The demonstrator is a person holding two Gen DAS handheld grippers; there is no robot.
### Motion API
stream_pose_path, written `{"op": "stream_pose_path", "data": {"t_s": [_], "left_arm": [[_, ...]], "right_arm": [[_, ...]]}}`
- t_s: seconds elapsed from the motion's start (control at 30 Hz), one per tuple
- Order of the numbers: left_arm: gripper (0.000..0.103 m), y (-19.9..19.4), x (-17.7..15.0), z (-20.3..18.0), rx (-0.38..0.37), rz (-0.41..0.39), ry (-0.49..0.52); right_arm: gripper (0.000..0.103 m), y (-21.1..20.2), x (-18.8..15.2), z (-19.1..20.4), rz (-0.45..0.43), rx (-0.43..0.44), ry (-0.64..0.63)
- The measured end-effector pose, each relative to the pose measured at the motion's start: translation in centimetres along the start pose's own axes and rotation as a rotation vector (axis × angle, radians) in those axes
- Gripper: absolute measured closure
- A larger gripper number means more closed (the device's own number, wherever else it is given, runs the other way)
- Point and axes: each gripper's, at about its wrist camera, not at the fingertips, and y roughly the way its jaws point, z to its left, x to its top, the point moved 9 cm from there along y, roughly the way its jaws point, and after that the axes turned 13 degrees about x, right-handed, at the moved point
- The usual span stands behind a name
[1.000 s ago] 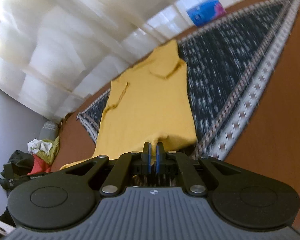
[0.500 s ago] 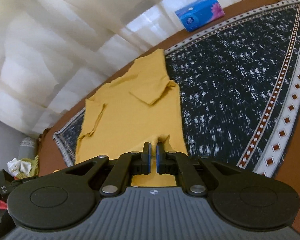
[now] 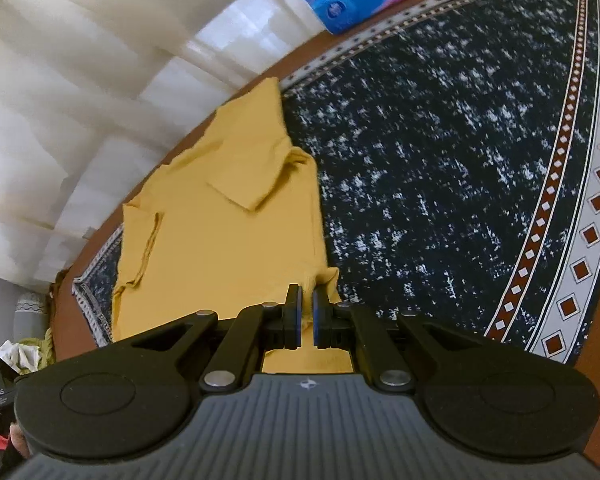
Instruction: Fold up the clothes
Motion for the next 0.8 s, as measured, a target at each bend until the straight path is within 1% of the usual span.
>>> {"op": "stream_pose_path", "data": {"t_s": [0.2,0.23,0.27,0.4,0.53,0.57,0.63,0.7,0.77,0.8], "left_arm": [[0.098,0.5,0.2,0.0,-0.009,0.010,-0.015],[0.091,0.5,0.2,0.0,-0.010,0.011,-0.018],[0.089,0.5,0.2,0.0,-0.011,0.014,-0.021],[0.088,0.7,0.2,0.0,-0.014,0.018,-0.035],[0.086,0.9,0.4,0.1,-0.025,0.027,-0.070],[0.076,0.9,0.5,0.2,-0.029,0.031,-0.083],[0.076,0.7,0.7,0.0,-0.039,0.025,-0.089],[0.073,0.6,1.0,-0.2,-0.038,0.018,-0.084],[0.066,0.3,1.3,-0.3,-0.041,0.011,-0.083],[0.065,0.1,1.5,-0.4,-0.043,0.007,-0.083]], "right_arm": [[0.096,0.9,0.0,-0.7,0.005,-0.022,0.016],[0.096,1.0,0.0,-0.8,0.006,-0.023,0.017],[0.095,1.1,0.1,-0.8,0.007,-0.024,0.018],[0.095,1.3,0.2,-1.0,0.011,-0.027,0.021],[0.094,1.3,0.5,-1.2,0.008,-0.021,0.041],[0.094,1.3,0.6,-1.3,0.002,-0.016,0.052],[0.094,1.3,0.9,-1.3,-0.010,-0.007,0.063],[0.093,1.2,1.2,-1.2,-0.022,0.001,0.073],[0.092,1.3,1.4,-1.1,-0.024,0.000,0.066],[0.088,1.3,1.5,-1.0,-0.026,-0.003,0.062]]}}
